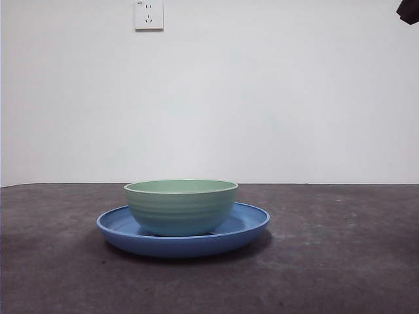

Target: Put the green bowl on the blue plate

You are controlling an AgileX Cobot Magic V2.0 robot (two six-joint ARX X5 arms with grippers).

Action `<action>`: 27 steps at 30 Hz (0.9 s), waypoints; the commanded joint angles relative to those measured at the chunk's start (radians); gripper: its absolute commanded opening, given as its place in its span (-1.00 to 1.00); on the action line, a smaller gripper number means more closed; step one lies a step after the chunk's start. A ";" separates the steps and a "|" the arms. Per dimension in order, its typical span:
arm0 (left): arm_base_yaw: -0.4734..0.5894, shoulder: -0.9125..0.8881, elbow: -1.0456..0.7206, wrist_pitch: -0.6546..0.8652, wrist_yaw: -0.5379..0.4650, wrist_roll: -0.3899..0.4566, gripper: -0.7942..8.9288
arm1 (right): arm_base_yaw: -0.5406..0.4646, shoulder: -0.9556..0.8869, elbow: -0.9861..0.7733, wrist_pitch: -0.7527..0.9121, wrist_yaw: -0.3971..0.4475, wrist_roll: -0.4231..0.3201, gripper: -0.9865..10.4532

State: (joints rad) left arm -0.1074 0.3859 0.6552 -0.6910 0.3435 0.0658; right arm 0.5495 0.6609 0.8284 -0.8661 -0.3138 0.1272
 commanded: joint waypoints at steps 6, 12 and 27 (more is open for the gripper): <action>0.137 -0.152 -0.351 0.388 -0.086 0.028 -0.79 | 0.007 0.003 0.008 0.010 0.000 -0.005 -0.78; 0.142 -0.251 -0.500 0.437 -0.225 0.020 -0.79 | 0.007 0.003 0.008 0.010 0.000 -0.005 -0.78; 0.108 -0.283 -0.616 0.508 -0.371 0.019 -0.79 | 0.007 0.003 0.008 0.010 0.000 -0.005 -0.78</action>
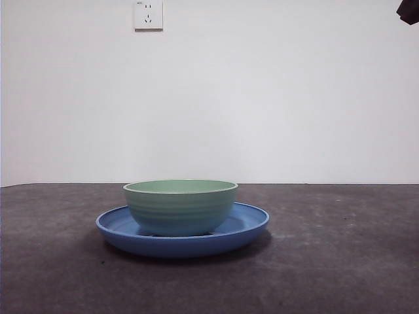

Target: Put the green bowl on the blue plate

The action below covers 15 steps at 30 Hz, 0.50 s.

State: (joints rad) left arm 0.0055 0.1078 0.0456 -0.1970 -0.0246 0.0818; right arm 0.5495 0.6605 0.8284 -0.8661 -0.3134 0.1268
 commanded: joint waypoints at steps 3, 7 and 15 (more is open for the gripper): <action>-0.010 -0.008 -0.012 0.013 -0.003 0.004 -0.79 | 0.007 0.004 0.008 0.010 0.000 -0.005 -0.78; -0.014 -0.023 -0.032 0.020 -0.003 0.004 -0.80 | 0.007 0.004 0.008 0.010 0.000 -0.005 -0.78; -0.029 -0.079 -0.034 0.006 -0.006 0.011 -0.80 | 0.008 0.004 0.008 0.010 0.000 -0.005 -0.78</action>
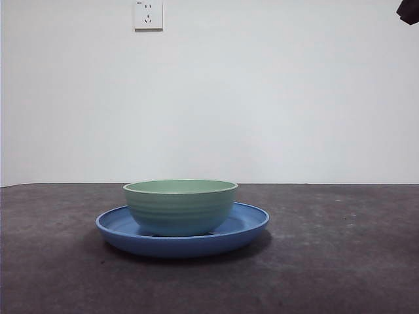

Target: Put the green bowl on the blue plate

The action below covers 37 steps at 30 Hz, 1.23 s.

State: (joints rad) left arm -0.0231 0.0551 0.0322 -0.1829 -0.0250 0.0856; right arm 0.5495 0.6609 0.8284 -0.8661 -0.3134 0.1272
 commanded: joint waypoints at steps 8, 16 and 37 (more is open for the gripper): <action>0.004 -0.052 -0.021 -0.005 -0.006 0.018 -0.79 | 0.007 0.003 0.008 0.012 0.000 -0.005 -0.78; 0.004 -0.052 -0.021 -0.005 -0.005 0.018 -0.79 | 0.007 0.003 0.008 0.013 0.000 -0.005 -0.78; 0.004 -0.052 -0.021 -0.005 -0.005 0.018 -0.79 | -0.214 -0.153 -0.070 0.138 -0.024 -0.041 -0.78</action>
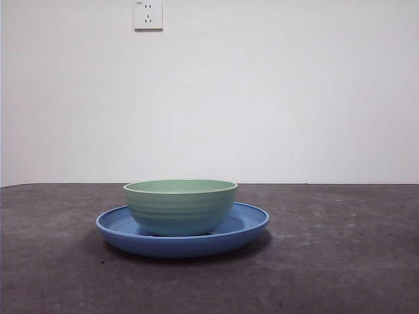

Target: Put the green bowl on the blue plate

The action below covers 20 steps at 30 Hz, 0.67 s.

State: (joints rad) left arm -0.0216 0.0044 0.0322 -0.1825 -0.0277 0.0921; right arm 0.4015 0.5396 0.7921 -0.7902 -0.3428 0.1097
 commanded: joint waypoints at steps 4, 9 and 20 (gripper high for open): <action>0.002 -0.001 -0.021 -0.005 -0.003 0.012 -0.79 | -0.241 -0.137 -0.202 0.321 0.022 -0.092 -0.78; 0.002 -0.001 -0.021 -0.005 -0.003 0.012 -0.79 | -0.381 -0.298 -0.455 0.638 0.043 -0.093 -0.78; 0.002 -0.001 -0.021 -0.005 -0.003 0.012 -0.79 | -0.415 -0.513 -0.729 0.713 0.329 -0.093 -0.78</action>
State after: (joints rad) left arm -0.0216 0.0044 0.0322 -0.1825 -0.0277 0.0921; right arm -0.0139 0.0326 0.0643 -0.0929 -0.0277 0.0223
